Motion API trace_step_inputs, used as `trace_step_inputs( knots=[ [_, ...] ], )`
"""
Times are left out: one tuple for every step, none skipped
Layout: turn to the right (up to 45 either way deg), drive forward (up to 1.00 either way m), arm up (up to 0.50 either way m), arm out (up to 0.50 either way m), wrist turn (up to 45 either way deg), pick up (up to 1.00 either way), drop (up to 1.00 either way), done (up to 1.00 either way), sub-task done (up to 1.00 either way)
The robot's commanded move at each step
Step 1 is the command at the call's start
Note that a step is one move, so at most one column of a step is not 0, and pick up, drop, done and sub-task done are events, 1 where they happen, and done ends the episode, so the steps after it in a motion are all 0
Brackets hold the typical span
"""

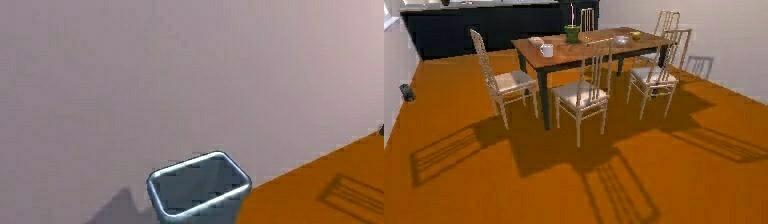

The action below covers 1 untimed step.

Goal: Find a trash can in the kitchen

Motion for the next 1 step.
trace_step_inputs(
  knots=[
    [0.0,0.00,0.00,0.00,0.0,0.00,0.00,1.00,0.00]
  ],
)
